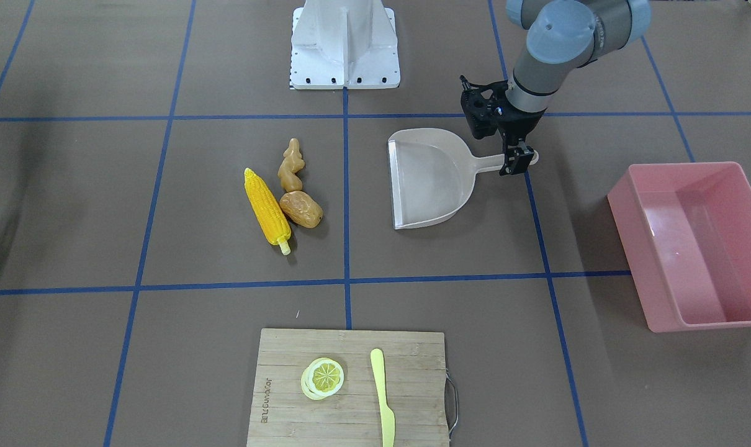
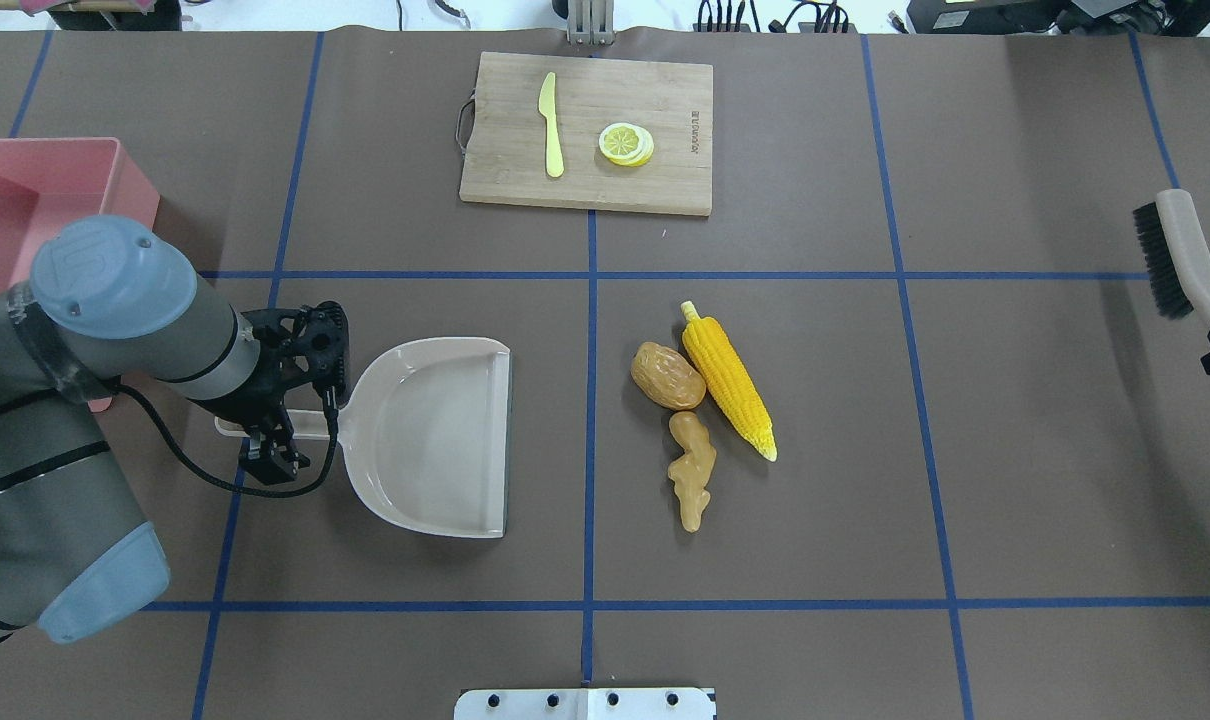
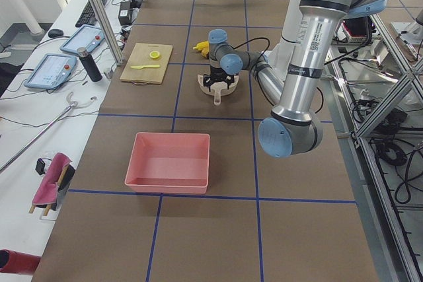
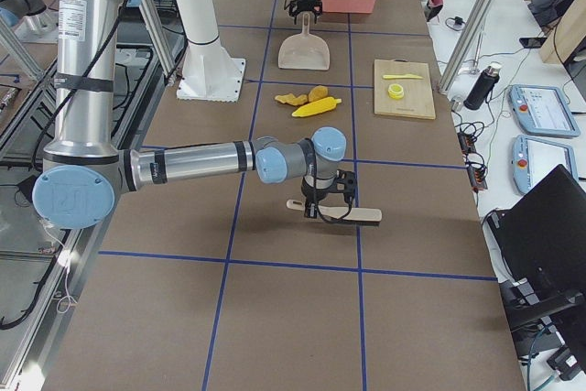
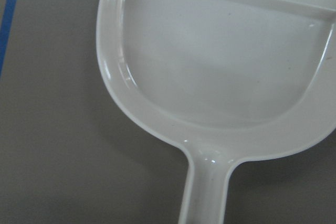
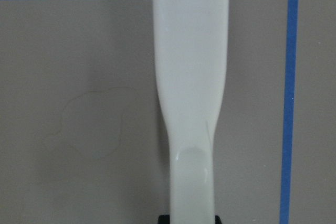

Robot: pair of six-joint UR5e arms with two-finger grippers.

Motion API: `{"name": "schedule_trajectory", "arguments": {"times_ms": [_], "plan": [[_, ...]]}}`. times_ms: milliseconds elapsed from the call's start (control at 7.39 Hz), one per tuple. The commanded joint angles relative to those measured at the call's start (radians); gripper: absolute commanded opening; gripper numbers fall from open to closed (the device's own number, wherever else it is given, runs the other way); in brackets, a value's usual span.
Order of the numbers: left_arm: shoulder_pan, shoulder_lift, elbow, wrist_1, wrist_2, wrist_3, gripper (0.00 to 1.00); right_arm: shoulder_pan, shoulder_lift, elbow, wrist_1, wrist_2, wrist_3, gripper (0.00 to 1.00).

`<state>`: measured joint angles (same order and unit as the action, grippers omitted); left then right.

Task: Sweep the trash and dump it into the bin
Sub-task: 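Lift the white brush with the right gripper while the left holds the dustpan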

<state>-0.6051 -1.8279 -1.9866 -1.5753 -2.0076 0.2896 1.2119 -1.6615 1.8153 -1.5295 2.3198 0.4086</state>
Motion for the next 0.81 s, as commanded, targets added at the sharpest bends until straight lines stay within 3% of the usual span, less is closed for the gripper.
{"name": "schedule_trajectory", "arguments": {"times_ms": [0, 135, 406, 676], "plan": [[0.028, 0.088, 0.002, -0.067, 0.009, 0.032, 0.98, -0.015, 0.008, 0.106, -0.091, 0.074, 0.001, 0.0], [0.021, 0.126, 0.008, -0.122, 0.007, 0.134, 0.98, -0.055, 0.008, 0.146, -0.104, 0.081, 0.006, 0.0], [0.002, 0.122, 0.014, -0.123, 0.007, 0.158, 0.98, -0.144, 0.058, 0.157, -0.1, 0.111, 0.062, 0.0], [0.004, 0.076, 0.076, -0.126, 0.006, 0.155, 0.98, -0.19, 0.187, 0.157, -0.092, 0.113, 0.279, 0.0]]}}
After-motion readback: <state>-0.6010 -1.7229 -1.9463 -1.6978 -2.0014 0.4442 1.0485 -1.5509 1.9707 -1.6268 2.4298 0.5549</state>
